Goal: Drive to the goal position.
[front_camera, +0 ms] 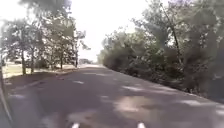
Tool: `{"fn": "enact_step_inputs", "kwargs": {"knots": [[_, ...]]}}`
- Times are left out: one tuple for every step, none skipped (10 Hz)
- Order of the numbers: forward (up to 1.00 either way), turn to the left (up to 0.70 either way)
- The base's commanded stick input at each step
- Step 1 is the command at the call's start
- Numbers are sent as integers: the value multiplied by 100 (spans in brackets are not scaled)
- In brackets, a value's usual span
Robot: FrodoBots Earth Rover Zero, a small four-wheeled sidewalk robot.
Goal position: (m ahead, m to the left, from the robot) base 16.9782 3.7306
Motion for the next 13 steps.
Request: {"fn": "enact_step_inputs", "kwargs": {"knots": [[70,0],[70,0],[70,15],[70,32],[70,35],[70,35],[70,35],[70,35],[70,35],[70,35],[70,3],[70,0],[70,0]]}}
